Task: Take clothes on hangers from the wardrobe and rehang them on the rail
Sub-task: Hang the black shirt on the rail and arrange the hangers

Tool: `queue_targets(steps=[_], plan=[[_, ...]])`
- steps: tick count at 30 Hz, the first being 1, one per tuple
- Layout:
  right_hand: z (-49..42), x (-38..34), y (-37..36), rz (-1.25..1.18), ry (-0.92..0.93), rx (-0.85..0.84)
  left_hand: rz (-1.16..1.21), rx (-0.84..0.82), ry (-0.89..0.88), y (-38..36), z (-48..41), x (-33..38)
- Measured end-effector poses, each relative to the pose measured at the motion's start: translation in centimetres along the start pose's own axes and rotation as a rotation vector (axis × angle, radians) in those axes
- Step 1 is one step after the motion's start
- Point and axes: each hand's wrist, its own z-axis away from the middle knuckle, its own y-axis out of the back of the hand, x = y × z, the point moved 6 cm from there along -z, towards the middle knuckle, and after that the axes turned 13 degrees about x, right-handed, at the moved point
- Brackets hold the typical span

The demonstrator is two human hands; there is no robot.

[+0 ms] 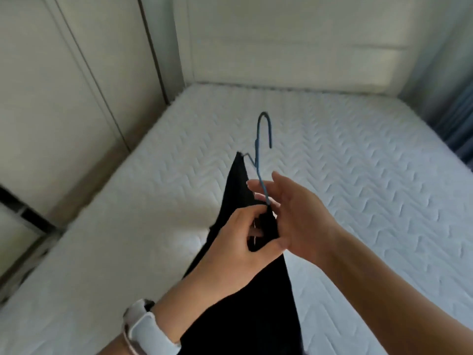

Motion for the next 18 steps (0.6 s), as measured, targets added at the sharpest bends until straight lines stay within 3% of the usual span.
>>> queue_targets(steps=[3,7,12,15,18], plan=[[6.8,-3.2,-3.3,0.134,0.083,-0.126,-0.103,0.042,-0.038,4.7,2.4,7.2],[14.9,-6.2,-7.2,0.273,0.245,-0.226,-0.317,0.262,-0.121,10.6,6.2,15.7],[25.3,-9.1,-12.0,0.556,0.765,-0.424,-0.552,0.583,-0.315,19.7,13.1,24.2],[30.1,-11.5,-13.9,0.642,1.109,-0.337,-0.616,0.721,-0.331,24.5,18.0,27.4],[34.2,-13.4,-16.7,0.633,1.314,-0.263,-0.674,0.778,-0.339,28.4,22.7,30.0]])
